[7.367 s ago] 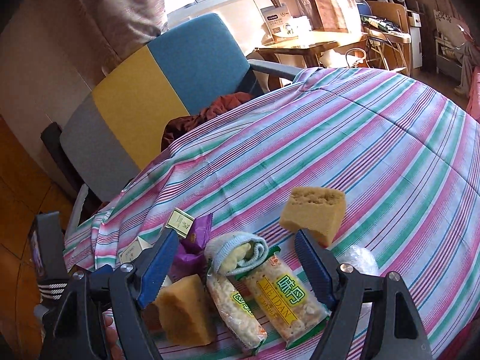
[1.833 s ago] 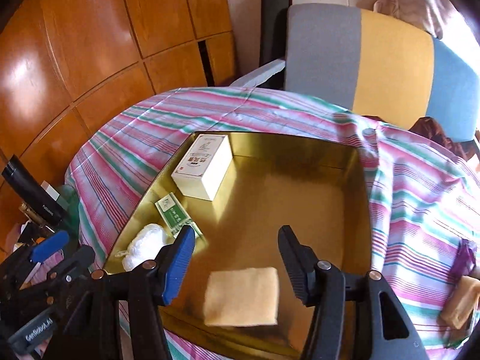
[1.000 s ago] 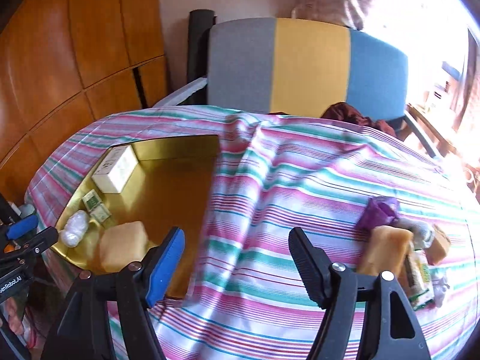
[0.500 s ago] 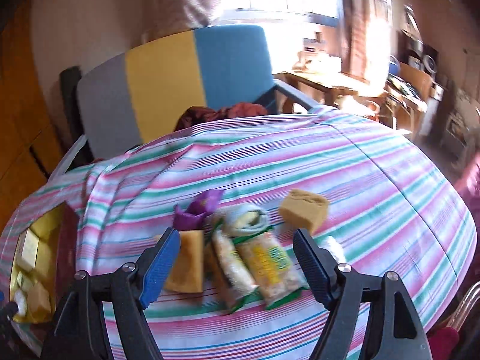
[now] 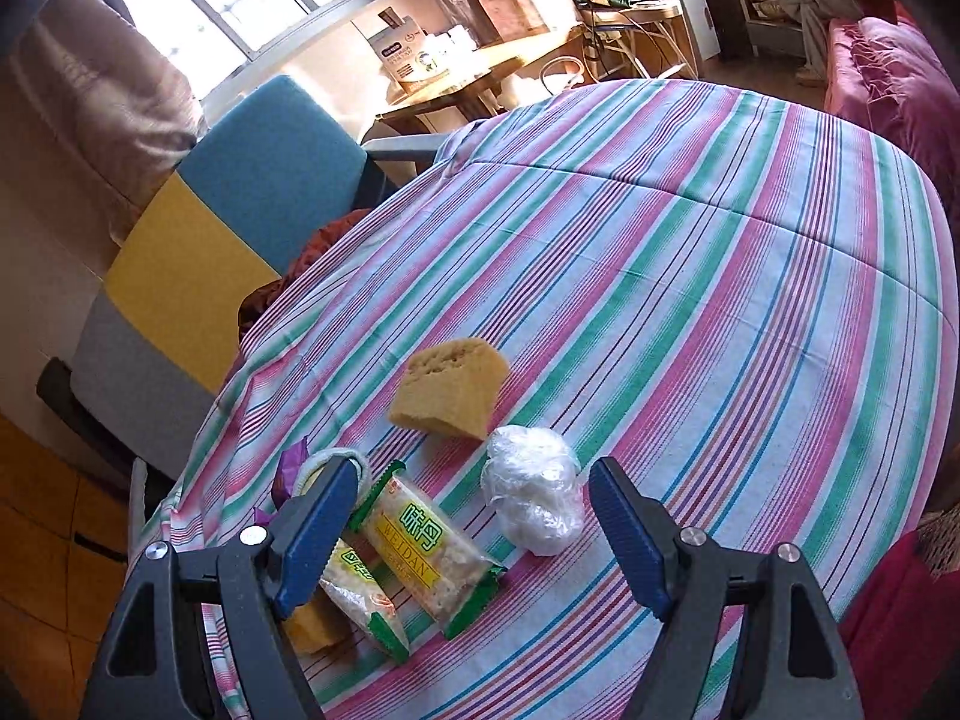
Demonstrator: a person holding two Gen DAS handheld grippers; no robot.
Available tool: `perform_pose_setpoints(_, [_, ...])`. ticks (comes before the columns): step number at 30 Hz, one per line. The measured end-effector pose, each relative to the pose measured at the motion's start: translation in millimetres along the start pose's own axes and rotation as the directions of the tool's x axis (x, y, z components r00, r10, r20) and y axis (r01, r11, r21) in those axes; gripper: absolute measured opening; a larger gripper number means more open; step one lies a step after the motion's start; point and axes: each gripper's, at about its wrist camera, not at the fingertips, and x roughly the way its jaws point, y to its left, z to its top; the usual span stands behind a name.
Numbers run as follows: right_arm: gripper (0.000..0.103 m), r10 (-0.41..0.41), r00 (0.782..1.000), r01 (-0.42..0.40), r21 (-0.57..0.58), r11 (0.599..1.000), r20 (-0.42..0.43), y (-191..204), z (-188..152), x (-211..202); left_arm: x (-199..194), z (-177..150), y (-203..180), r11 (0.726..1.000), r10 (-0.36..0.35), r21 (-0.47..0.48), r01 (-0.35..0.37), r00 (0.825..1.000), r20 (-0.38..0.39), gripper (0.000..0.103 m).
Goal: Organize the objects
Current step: 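Move both tools from the tray back toward the remaining items, then grasp a yellow sponge with the left tool while the right grasps a purple packet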
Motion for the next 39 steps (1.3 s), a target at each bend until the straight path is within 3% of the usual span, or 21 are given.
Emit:
perform_pose_setpoints(16, [0.081,0.045,0.998,-0.047,-0.051,0.998,-0.04,14,-1,10,64,63,-78,0.985,-0.154,0.07,0.155,0.988,-0.02,0.087])
perform_pose_setpoints(25, [0.081,0.055,0.997,-0.059,-0.081,0.995,-0.05,19,-2,12,110,80,-104,0.987,-0.129,0.093,0.133,0.99,-0.052,0.089])
perform_pose_setpoints(26, [0.081,0.055,0.997,-0.059,-0.088,0.994,-0.051,20,-2,13,117,81,-104,0.987,-0.133,0.087,0.139,0.989,-0.067,0.083])
perform_pose_setpoints(28, [0.081,0.049,0.997,-0.055,-0.103,0.993,-0.054,22,-2,14,125,79,-103,0.976,-0.199,0.066,0.206,0.976,-0.091,0.058])
perform_pose_setpoints(29, [0.081,0.05,0.997,-0.056,-0.109,0.992,-0.057,23,-2,15,125,77,-101,0.969,-0.237,0.047,0.242,0.967,-0.096,0.052])
perform_pose_setpoints(36, [0.081,0.067,0.995,-0.078,-0.19,0.979,-0.068,39,-8,15,93,53,-73,0.965,-0.263,0.002,0.264,0.962,-0.072,0.049])
perform_pose_setpoints(39, [0.075,0.086,0.992,-0.107,-0.259,0.96,-0.092,54,-15,16,74,35,-55,0.967,-0.253,0.002,0.253,0.965,-0.073,0.049])
